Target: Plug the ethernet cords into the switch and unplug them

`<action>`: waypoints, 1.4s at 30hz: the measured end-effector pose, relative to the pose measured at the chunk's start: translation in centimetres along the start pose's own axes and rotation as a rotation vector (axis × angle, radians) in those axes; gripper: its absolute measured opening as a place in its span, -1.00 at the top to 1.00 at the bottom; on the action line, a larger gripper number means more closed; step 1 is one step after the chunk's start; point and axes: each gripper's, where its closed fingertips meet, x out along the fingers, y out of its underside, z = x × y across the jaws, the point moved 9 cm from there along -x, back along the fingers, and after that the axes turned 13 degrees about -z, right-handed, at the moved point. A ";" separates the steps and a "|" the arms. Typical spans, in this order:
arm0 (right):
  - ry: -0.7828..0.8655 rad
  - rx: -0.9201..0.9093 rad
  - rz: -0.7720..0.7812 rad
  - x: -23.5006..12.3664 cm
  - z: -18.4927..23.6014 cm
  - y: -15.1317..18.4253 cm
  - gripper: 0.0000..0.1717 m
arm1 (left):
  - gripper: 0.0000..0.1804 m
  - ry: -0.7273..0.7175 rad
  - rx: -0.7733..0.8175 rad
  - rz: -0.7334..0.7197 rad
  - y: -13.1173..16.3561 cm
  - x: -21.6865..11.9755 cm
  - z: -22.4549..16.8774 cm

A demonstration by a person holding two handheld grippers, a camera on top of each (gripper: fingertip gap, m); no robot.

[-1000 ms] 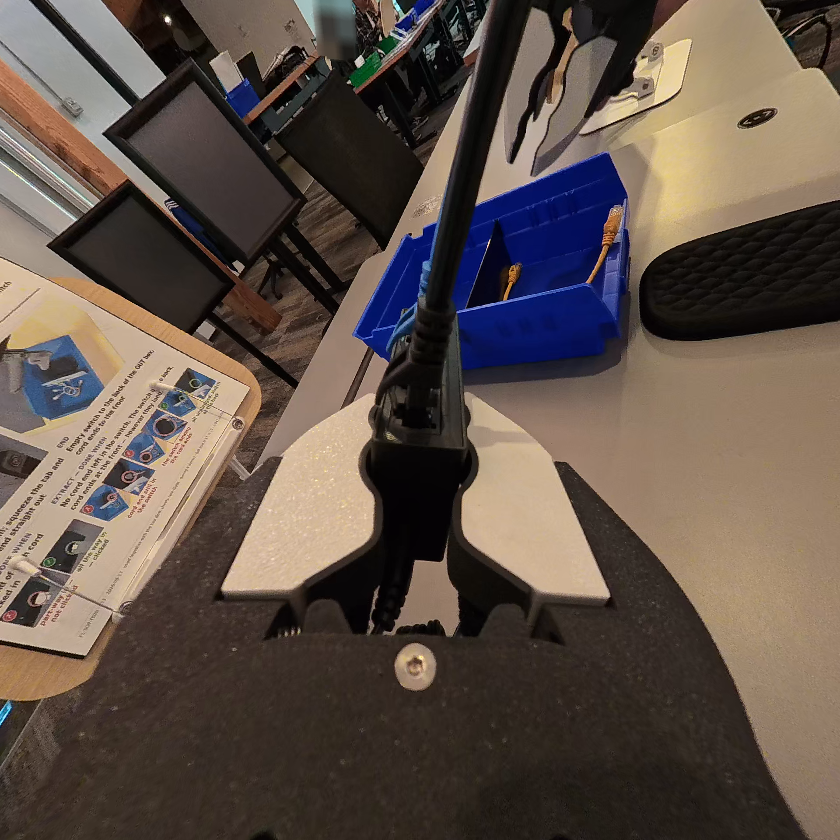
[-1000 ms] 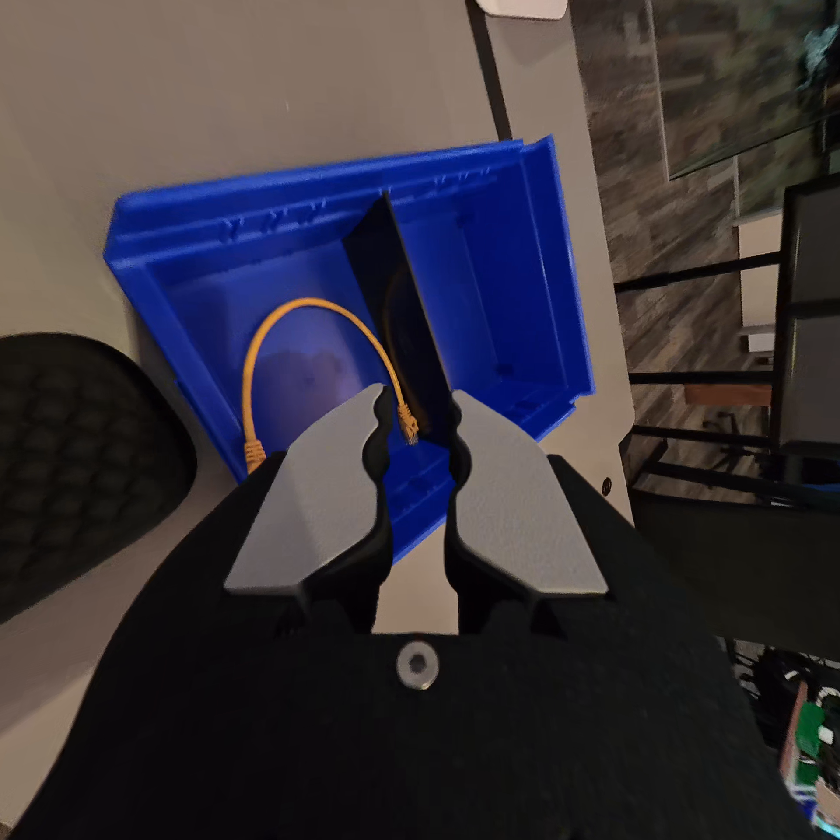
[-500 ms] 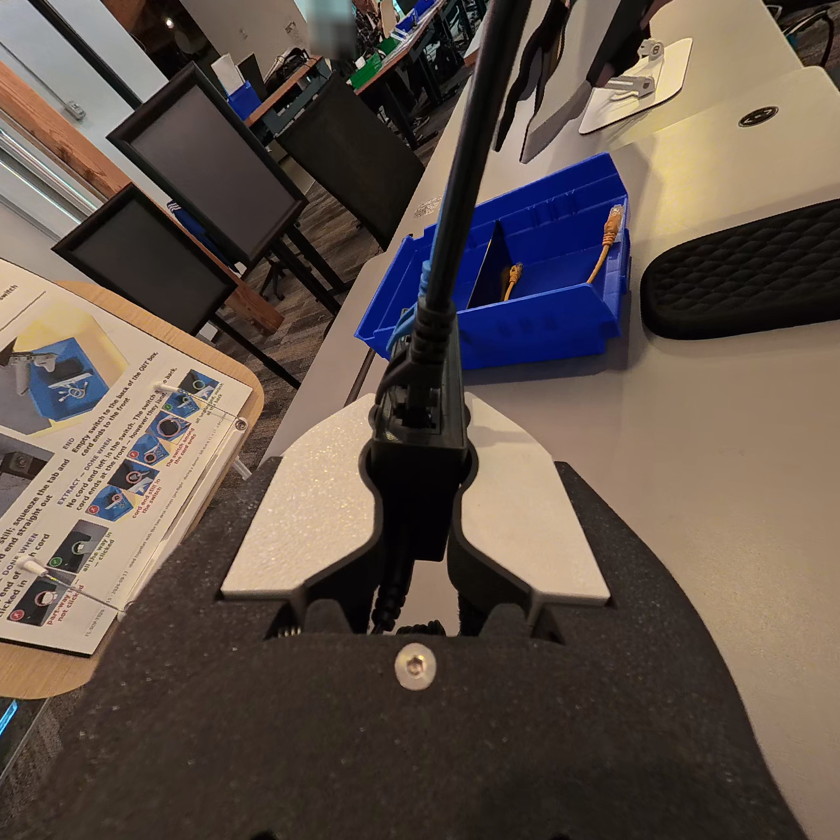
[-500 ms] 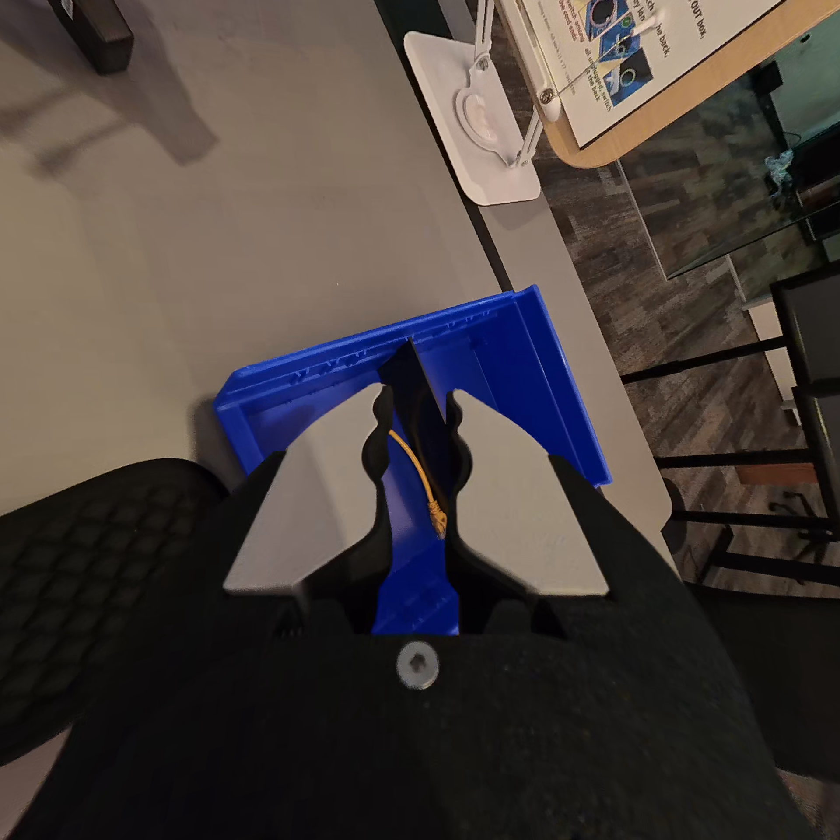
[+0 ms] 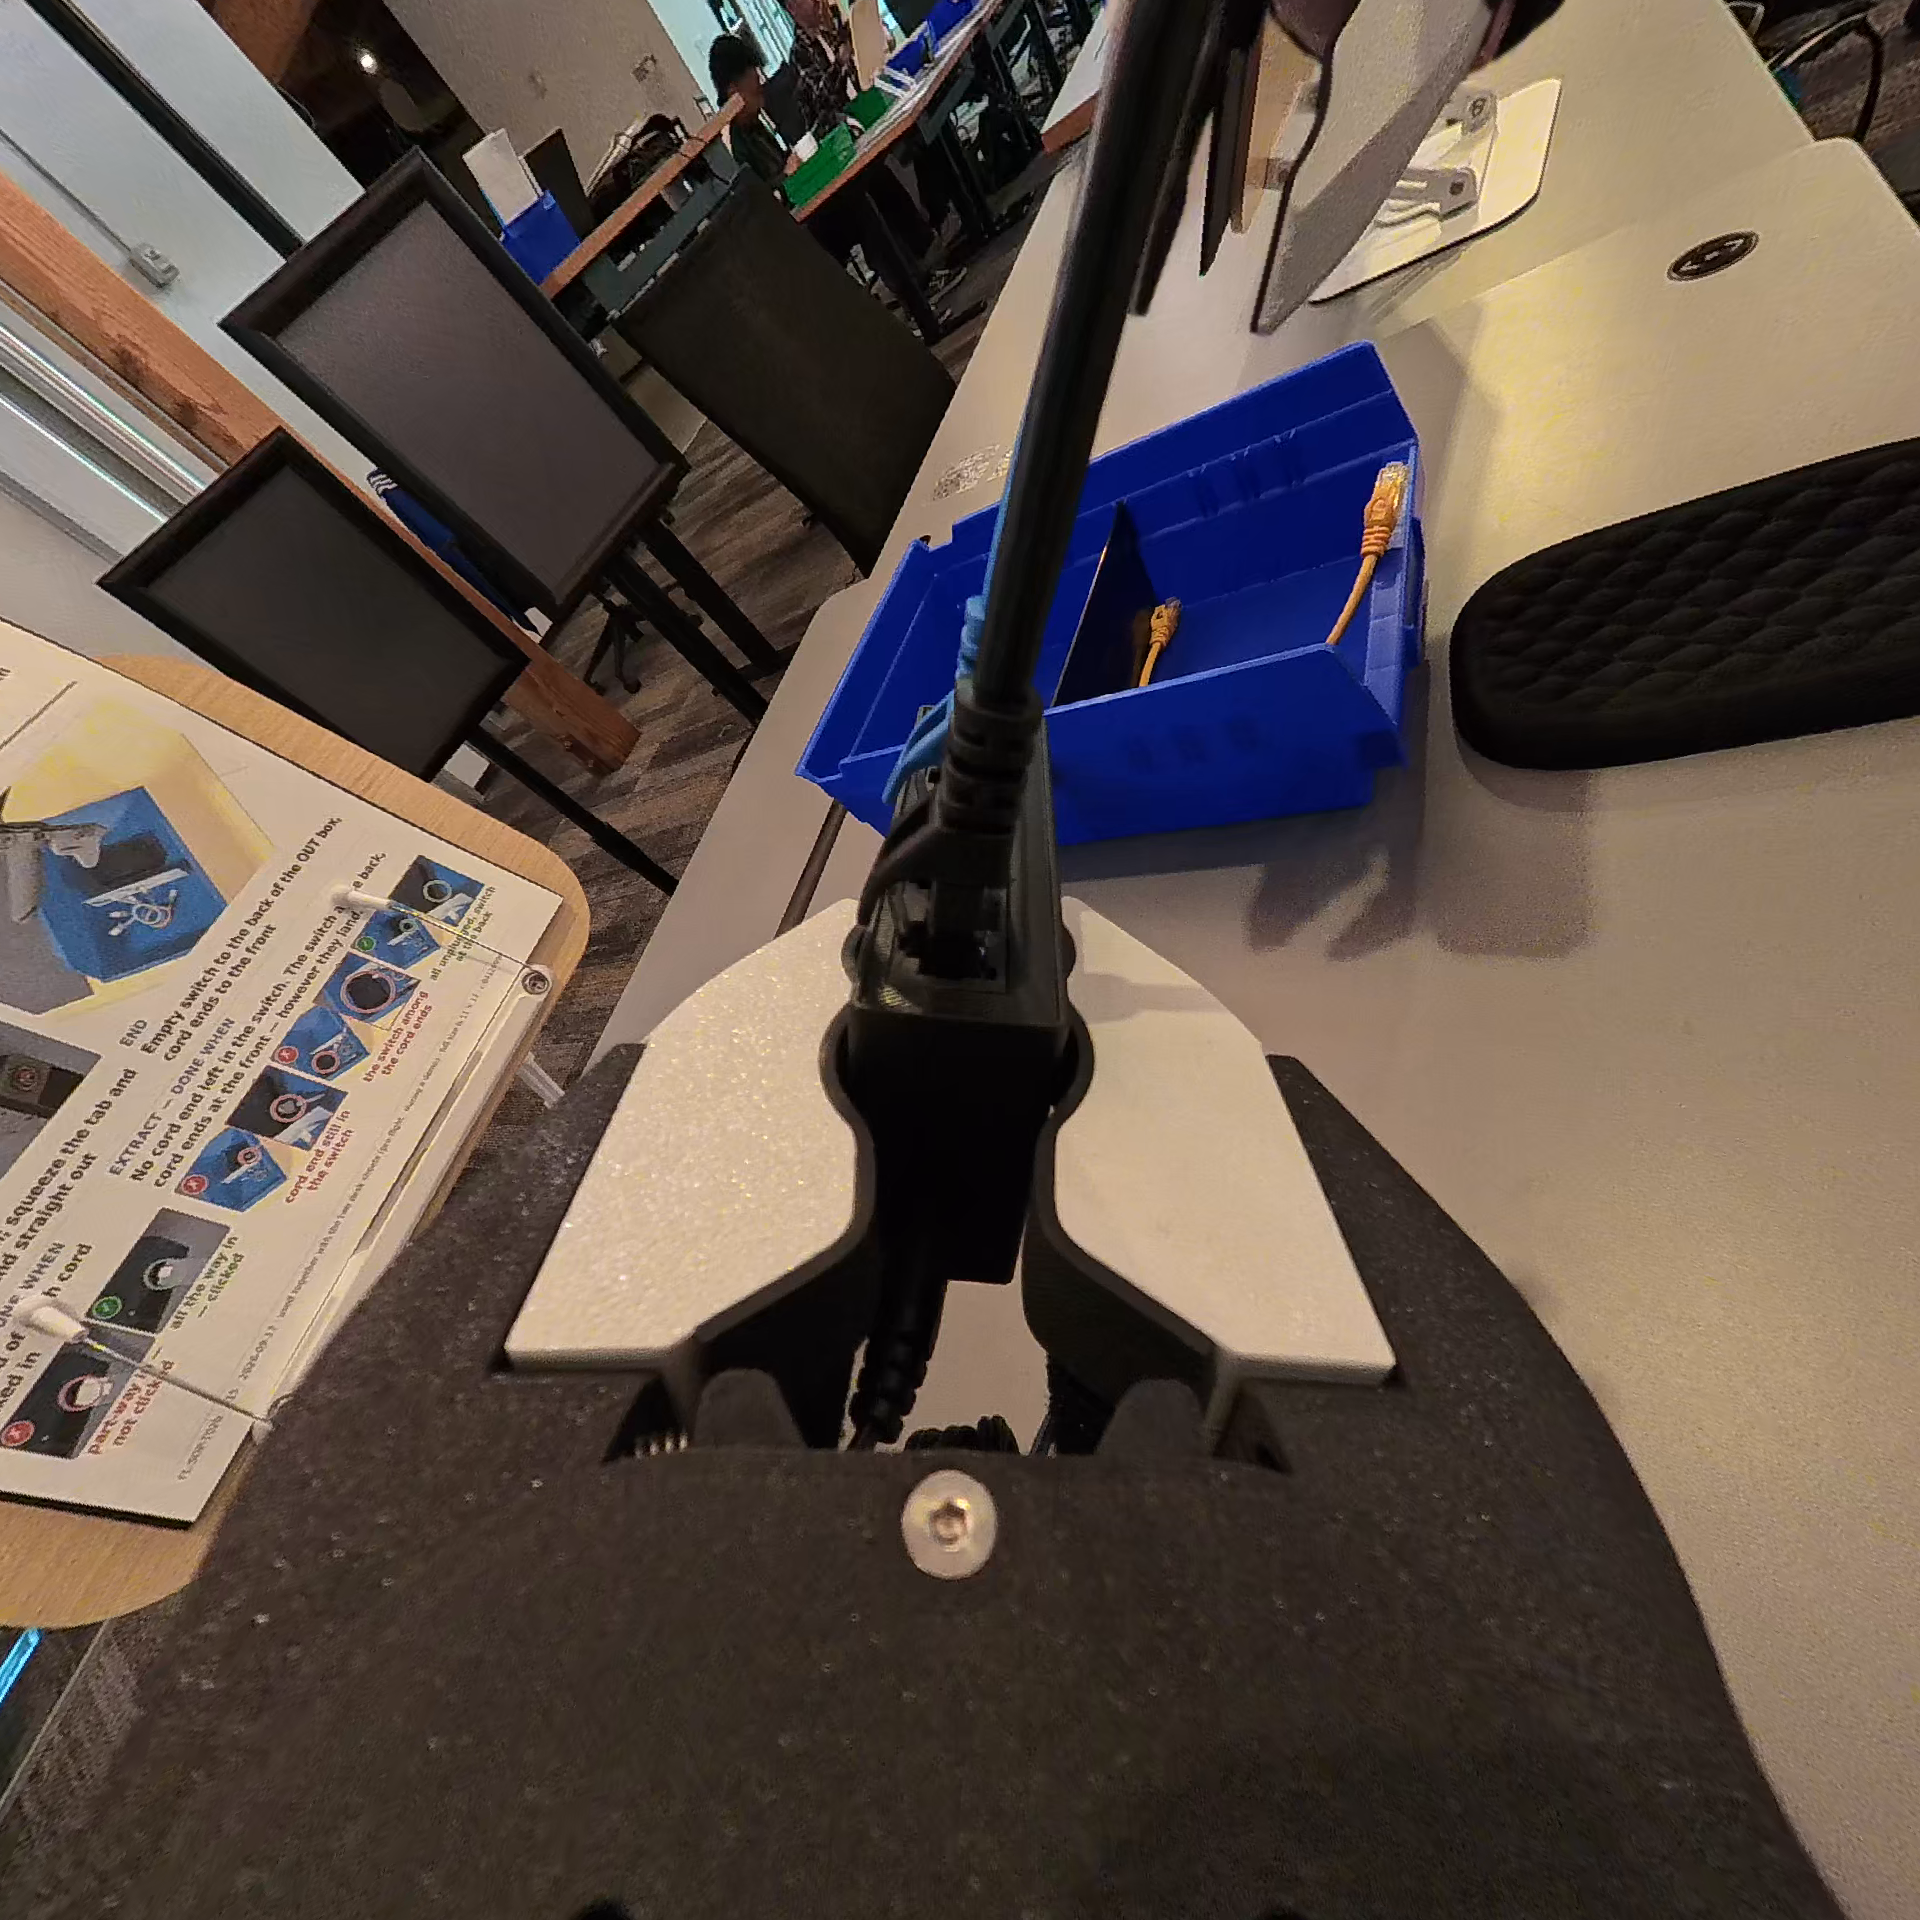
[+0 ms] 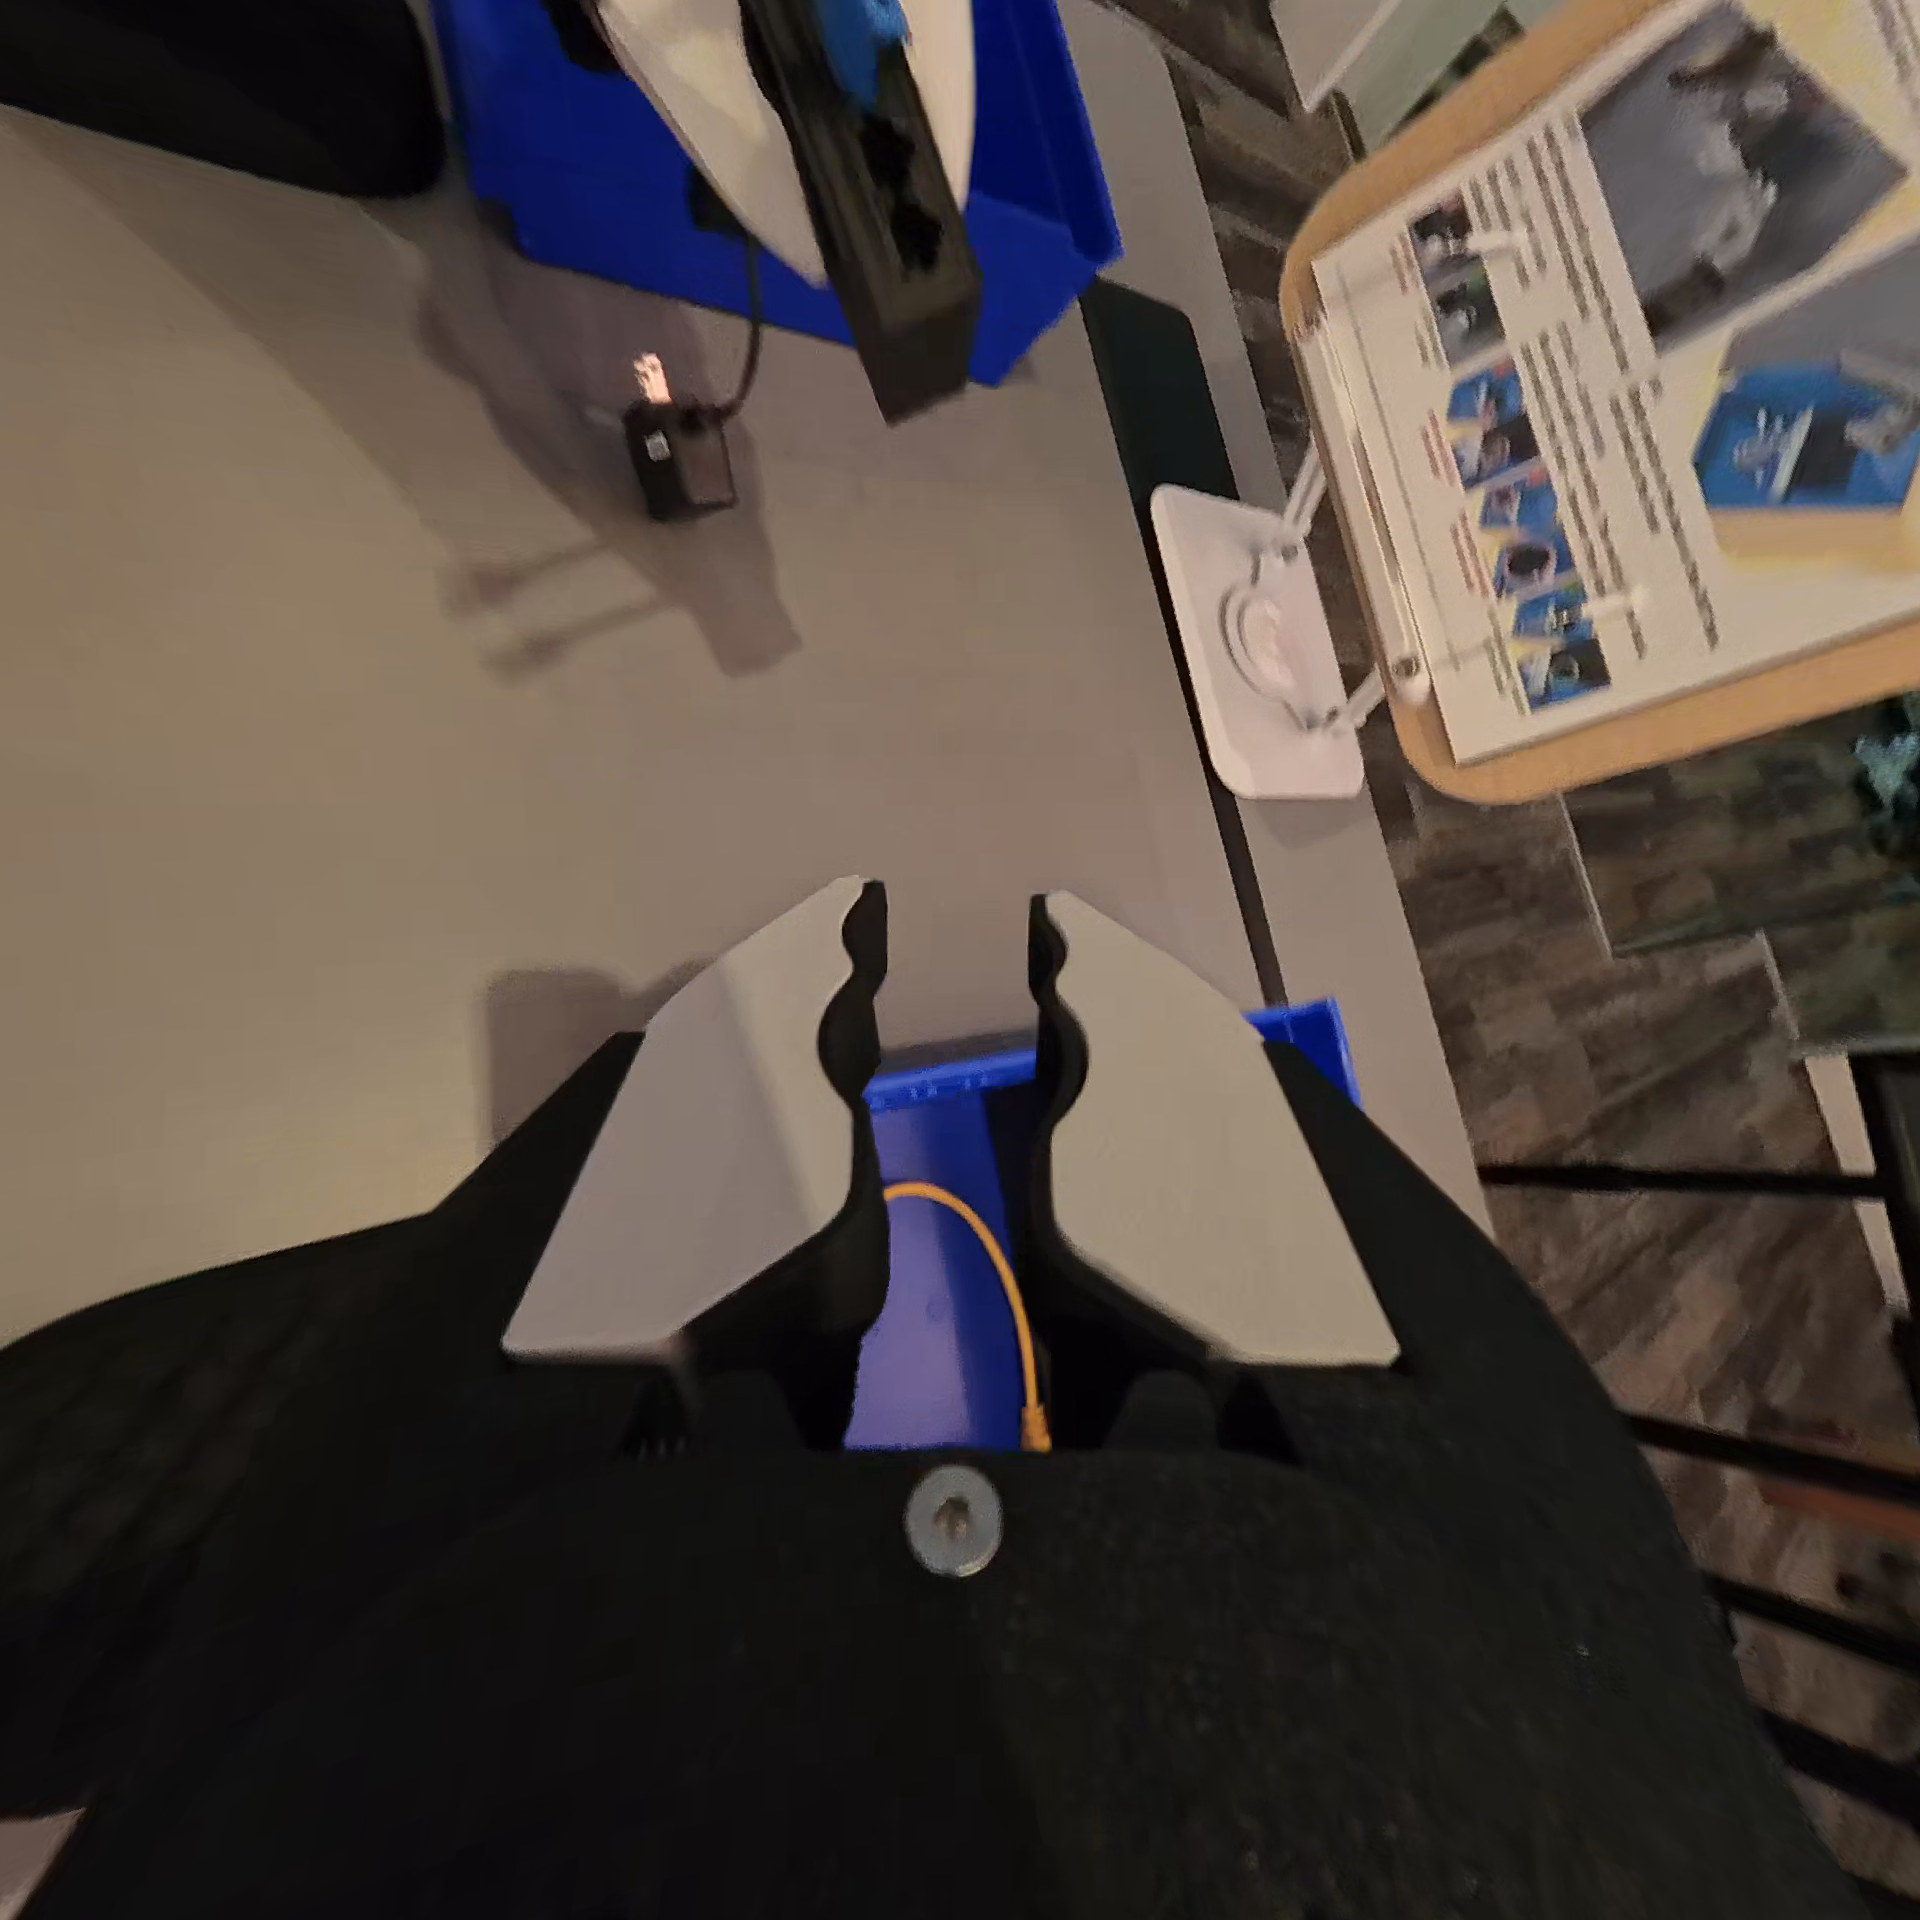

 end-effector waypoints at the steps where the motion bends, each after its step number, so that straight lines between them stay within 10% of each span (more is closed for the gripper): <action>1: -0.017 -0.015 -0.007 0.3 0.0 -0.8 0.69 | 0.69 0.001 -0.002 0.000 0.0 0.0 0.0; 19: -0.210 -0.203 -0.063 7.3 0.5 -9.3 0.64 | 0.68 0.021 -0.004 -0.004 -0.2 0.1 -0.4; 42: -0.258 -0.296 -0.002 10.2 1.2 -10.3 0.65 | 0.69 0.020 0.015 0.040 -0.1 0.8 -1.2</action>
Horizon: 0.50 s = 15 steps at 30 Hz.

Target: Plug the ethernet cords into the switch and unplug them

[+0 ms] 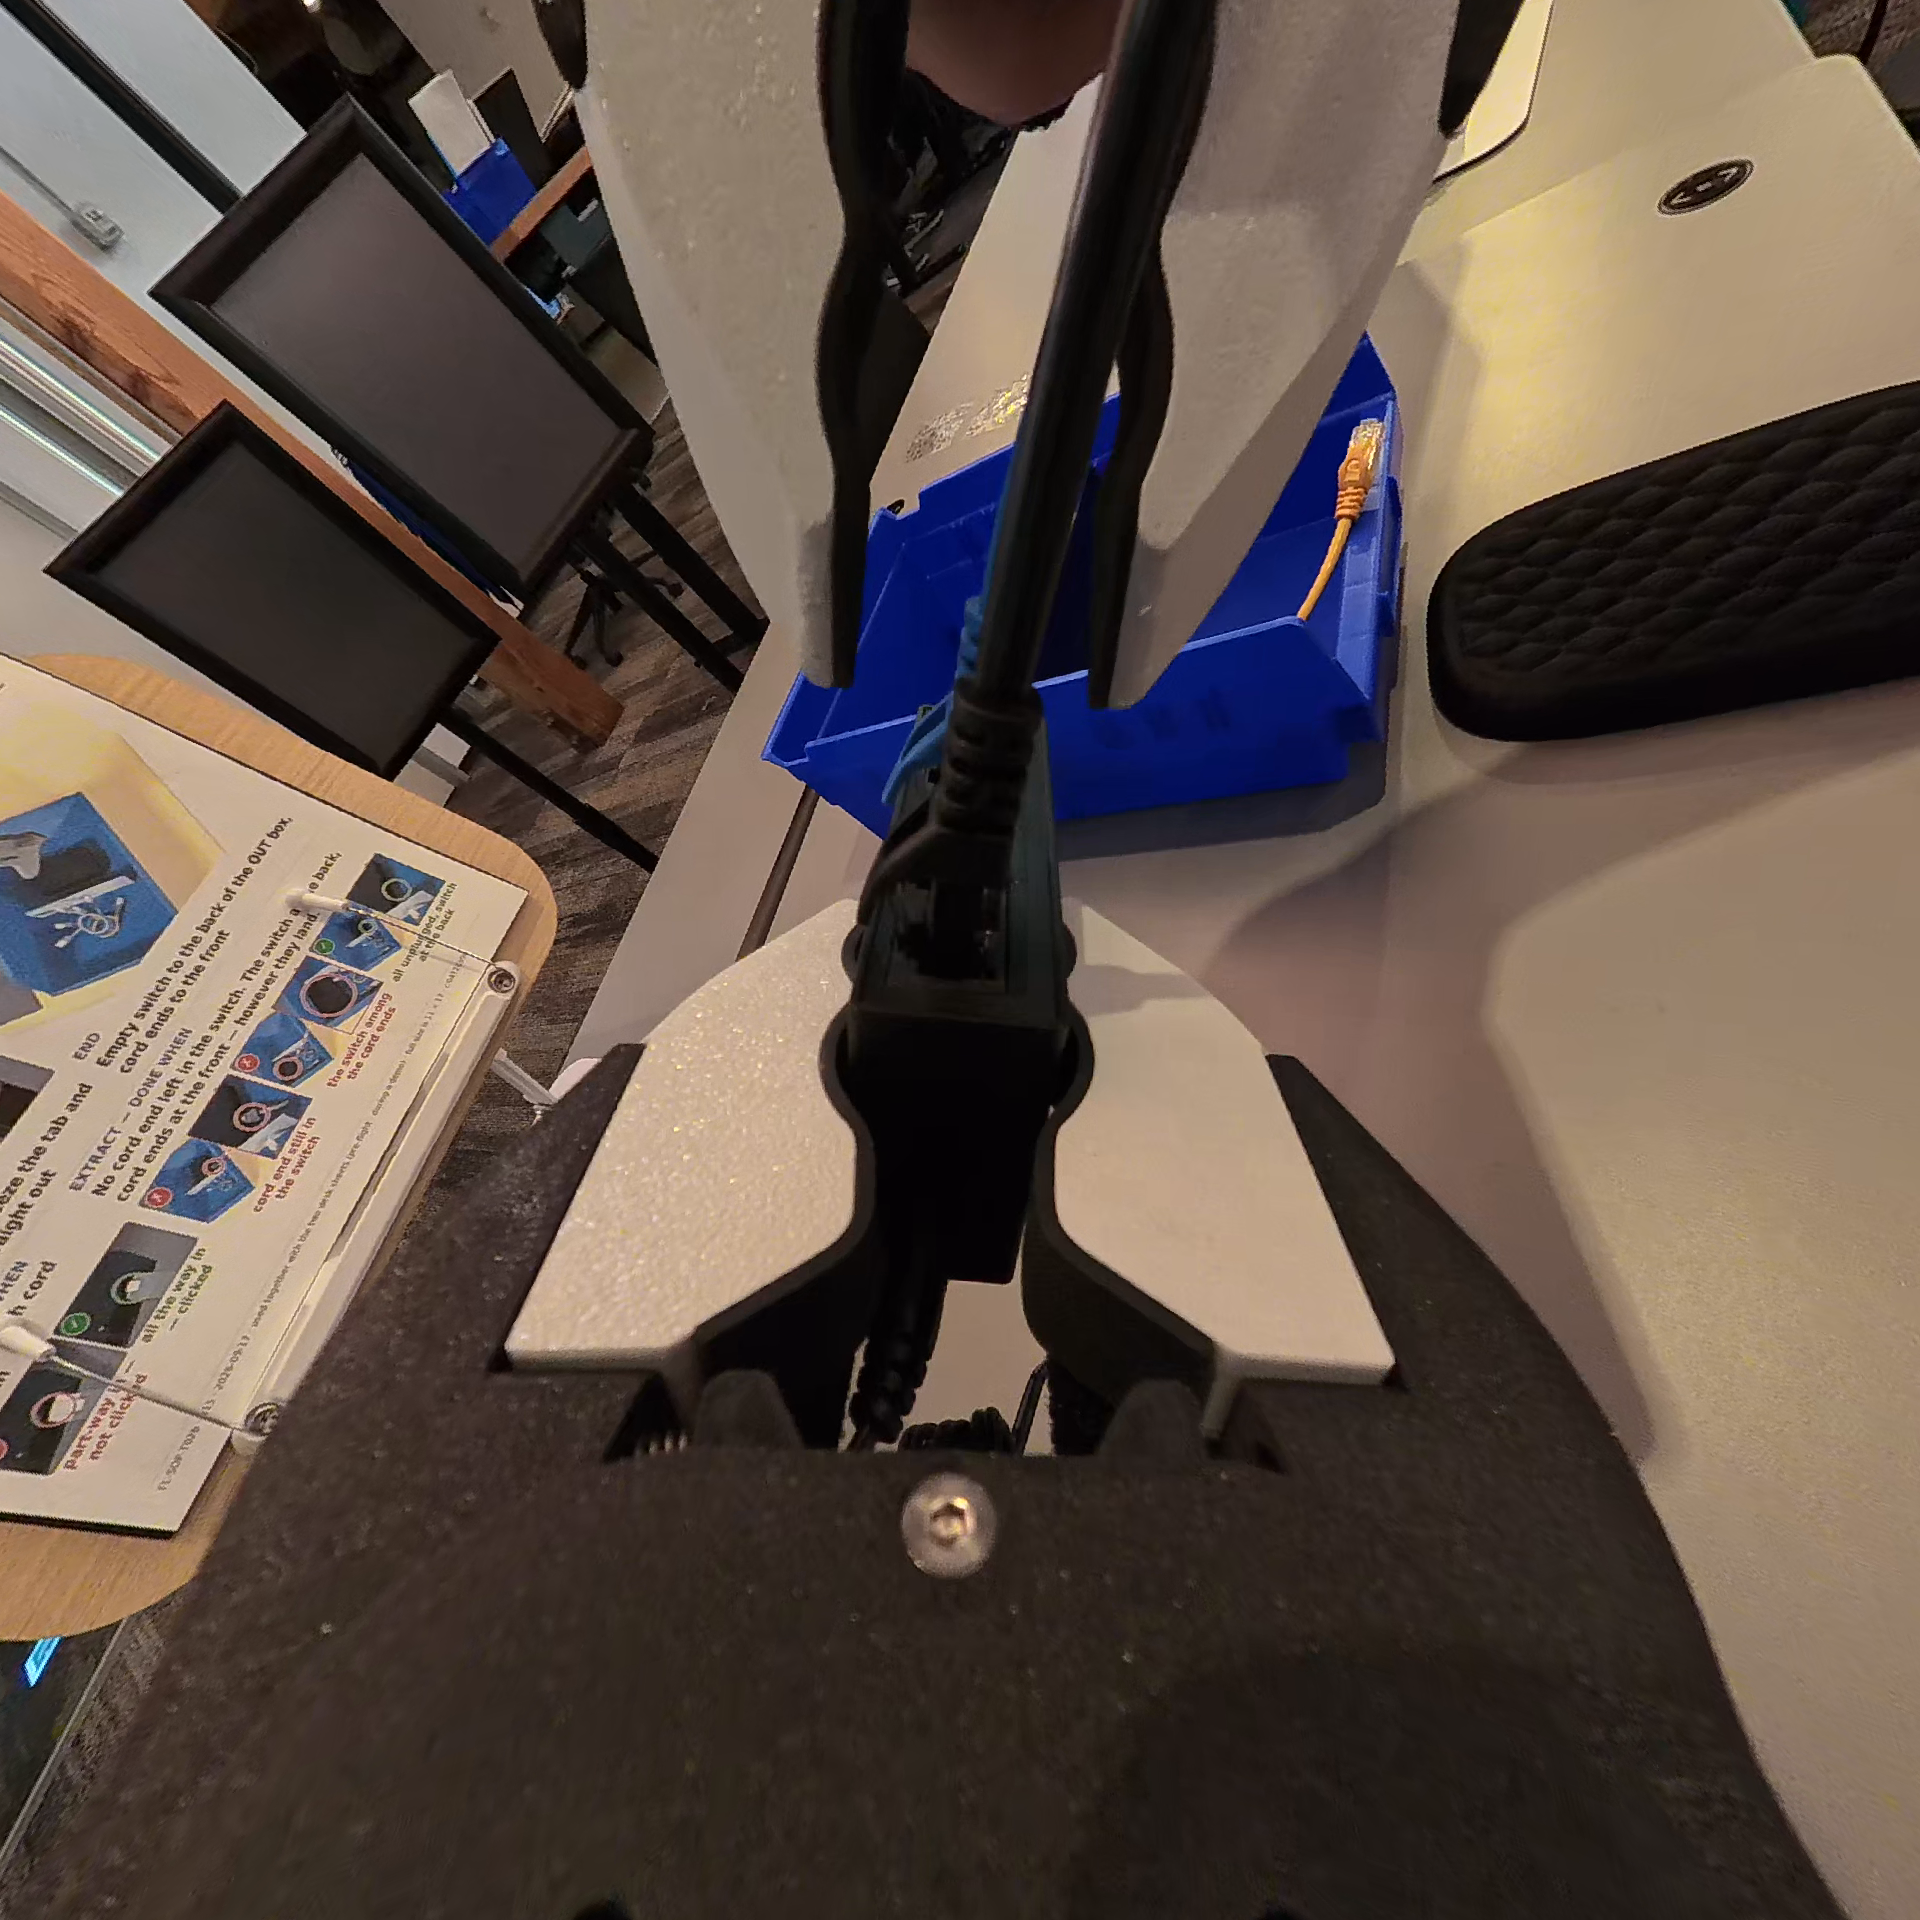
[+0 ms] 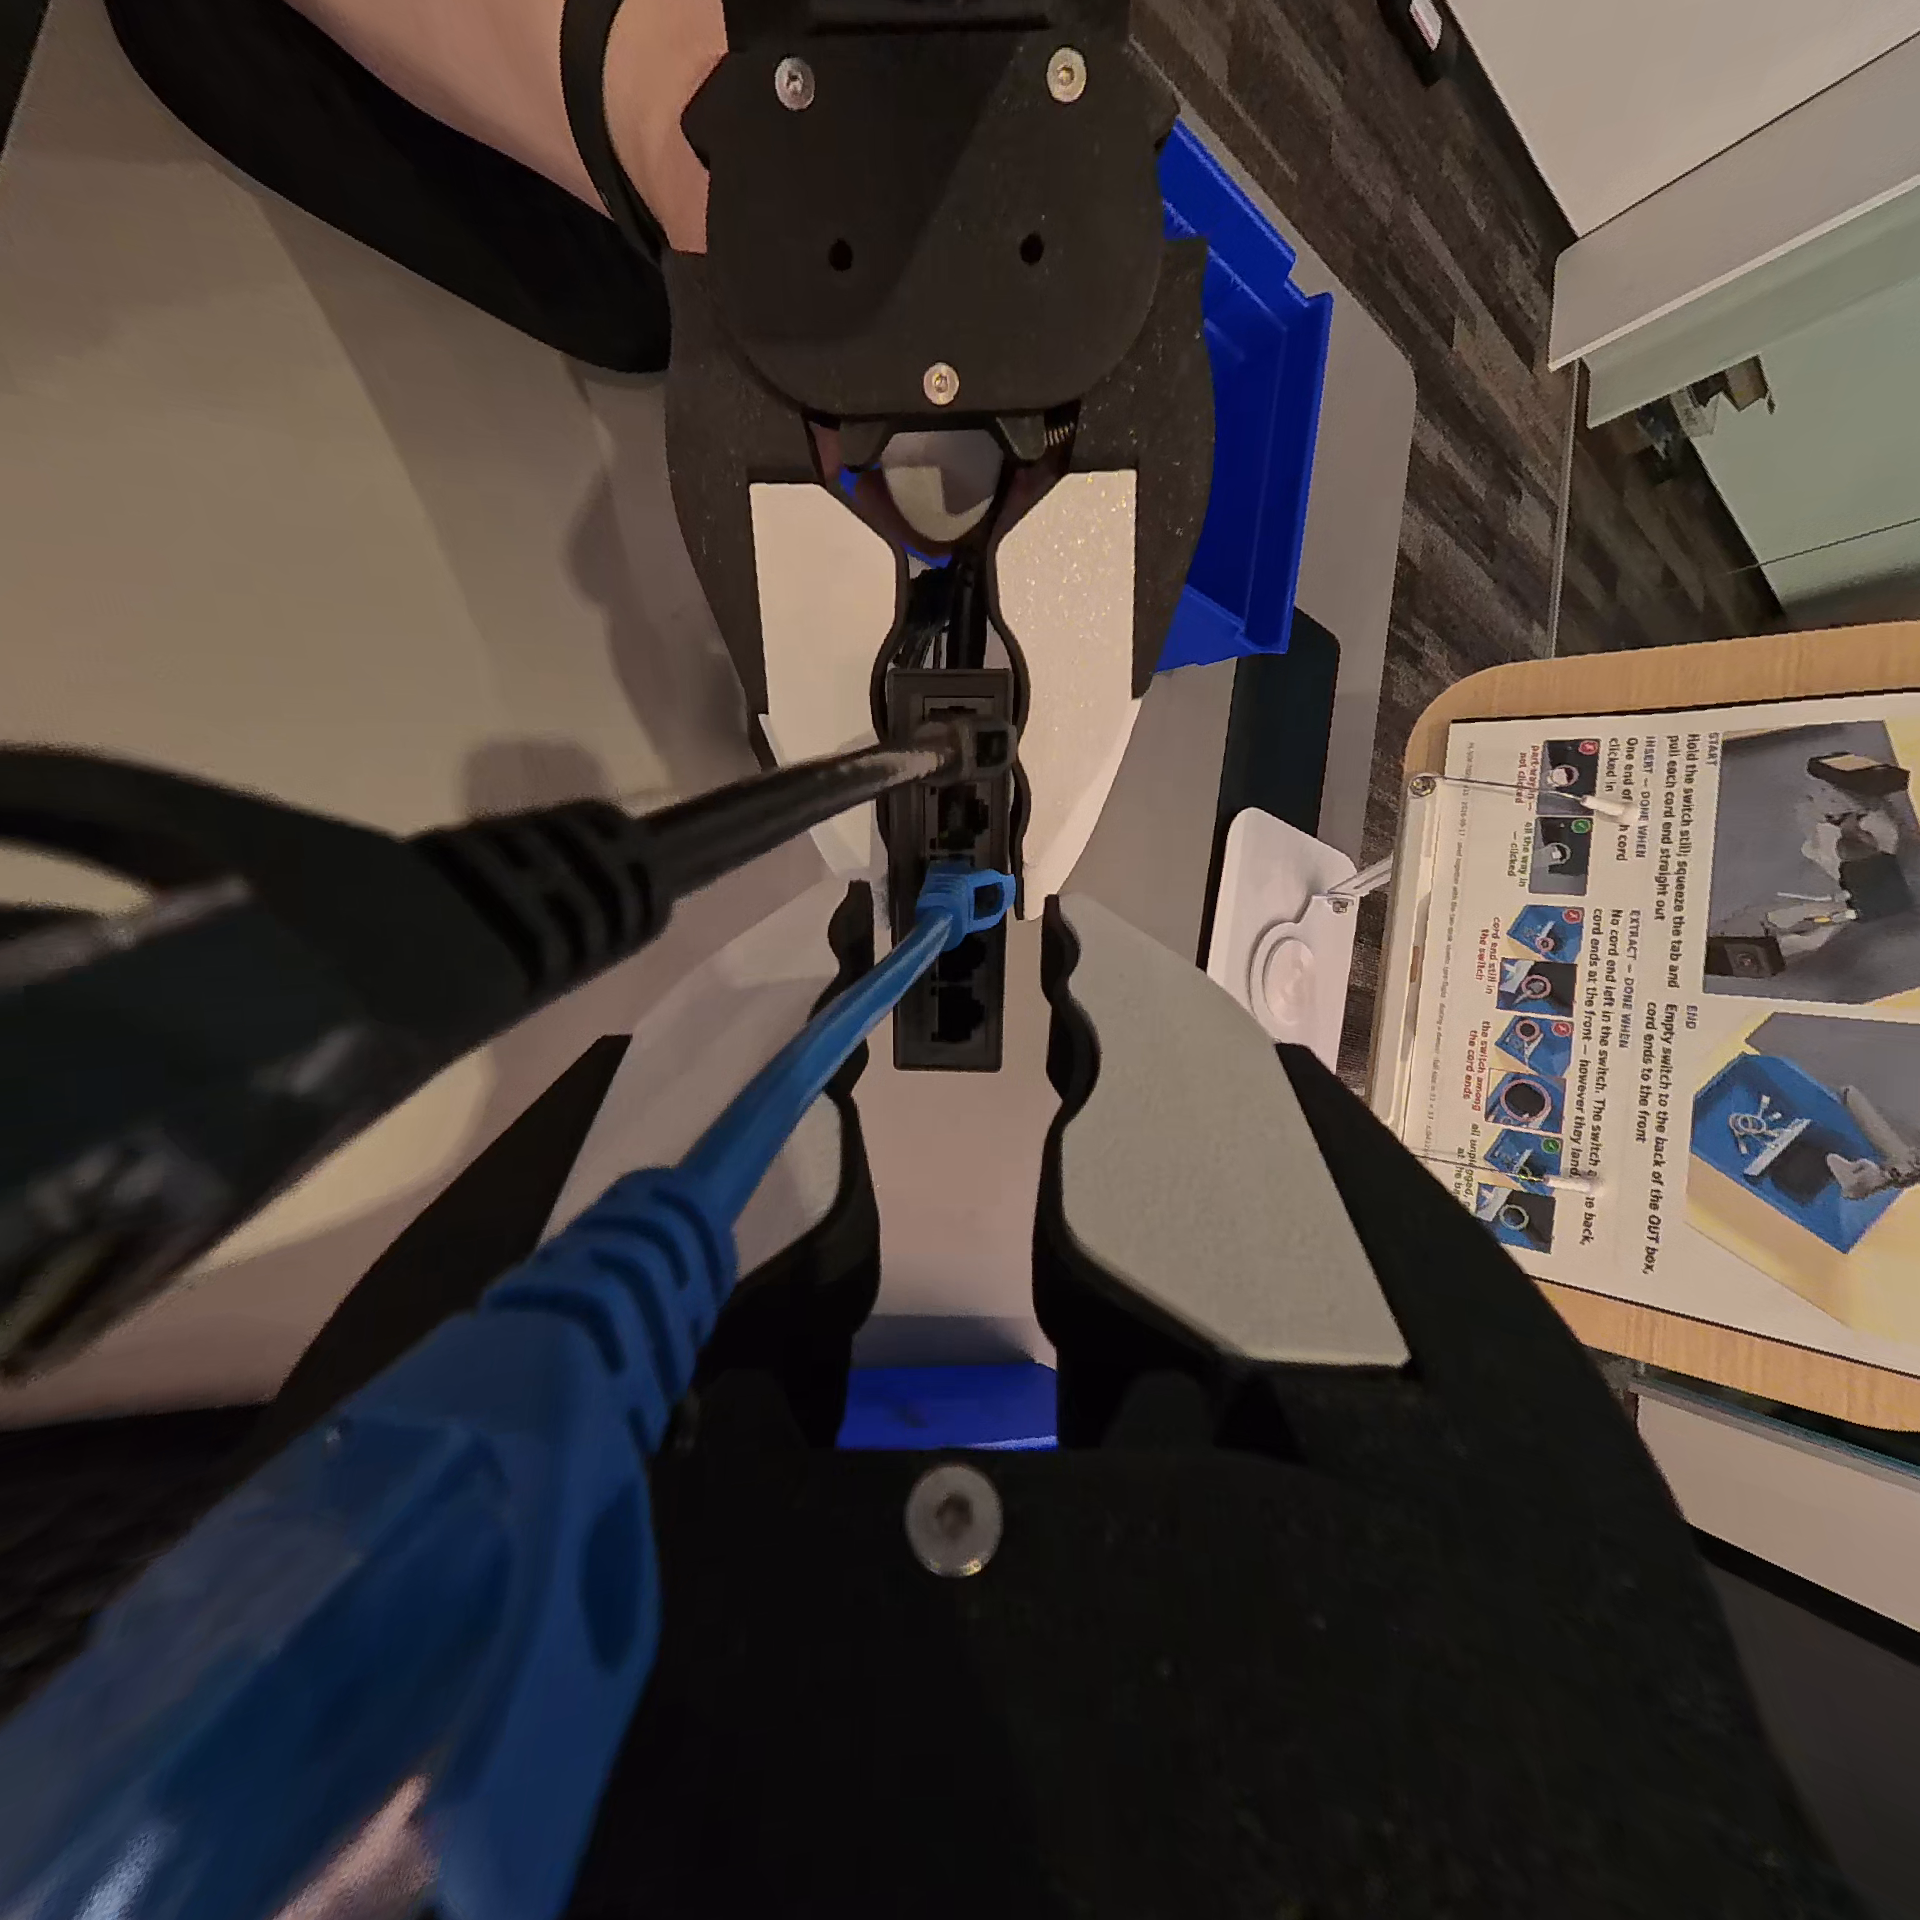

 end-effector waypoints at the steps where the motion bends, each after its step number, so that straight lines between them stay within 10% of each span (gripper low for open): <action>1: 0.000 0.000 0.001 0.0 0.0 0.0 0.65 | 0.68 0.000 0.000 0.000 0.0 0.0 0.0; 15: 0.005 0.010 0.004 0.0 0.0 0.2 0.64 | 0.69 0.005 -0.002 0.001 0.0 0.1 -0.1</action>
